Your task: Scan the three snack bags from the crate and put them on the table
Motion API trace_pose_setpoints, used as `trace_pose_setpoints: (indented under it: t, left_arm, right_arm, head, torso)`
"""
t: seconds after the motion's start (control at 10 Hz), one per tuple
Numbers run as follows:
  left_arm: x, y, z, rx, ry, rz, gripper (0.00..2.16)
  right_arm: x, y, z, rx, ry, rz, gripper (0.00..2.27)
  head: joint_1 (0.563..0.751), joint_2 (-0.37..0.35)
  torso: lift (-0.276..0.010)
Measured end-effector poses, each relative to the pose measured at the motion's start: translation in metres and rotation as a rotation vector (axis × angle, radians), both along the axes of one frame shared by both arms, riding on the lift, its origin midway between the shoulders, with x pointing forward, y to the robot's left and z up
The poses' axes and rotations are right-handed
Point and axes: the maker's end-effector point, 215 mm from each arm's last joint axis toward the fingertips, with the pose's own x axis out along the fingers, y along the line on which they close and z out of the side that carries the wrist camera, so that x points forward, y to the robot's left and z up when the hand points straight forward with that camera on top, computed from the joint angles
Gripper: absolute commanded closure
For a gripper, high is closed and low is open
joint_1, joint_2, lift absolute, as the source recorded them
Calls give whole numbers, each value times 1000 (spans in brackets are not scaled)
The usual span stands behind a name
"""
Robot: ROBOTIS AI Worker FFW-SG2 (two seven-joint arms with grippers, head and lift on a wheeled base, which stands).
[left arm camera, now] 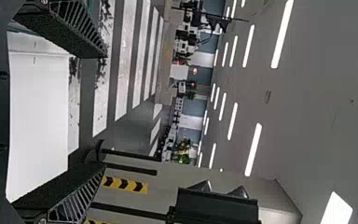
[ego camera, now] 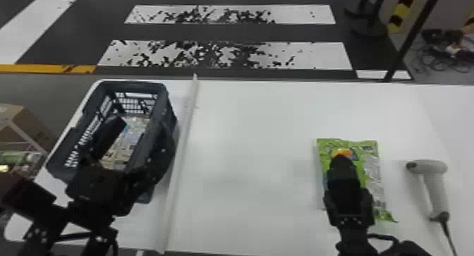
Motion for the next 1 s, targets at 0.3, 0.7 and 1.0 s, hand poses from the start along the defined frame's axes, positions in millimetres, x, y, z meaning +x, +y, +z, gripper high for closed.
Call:
trace_pose_setpoints:
  t: [0.3,0.7,1.0]
  left_arm:
    - [1,-7,-1,-5,8,-2,29]
    - [1,-12,0,-3,5,-16,29]
    - [2,-18,-4,3,8,-25,29]
  right_arm:
    - [16,-41,-21,-22,14,-60,2246]
    - [17,-68,-34,-16,26,-113,2246]
    - [9,-56,-63,-16,70,-103,2246]
  head:
    - [695,-20]
    - [695,-68]
    - [695,-58]
  torso:
    - [-94]
    - [-94]
    - [-94]
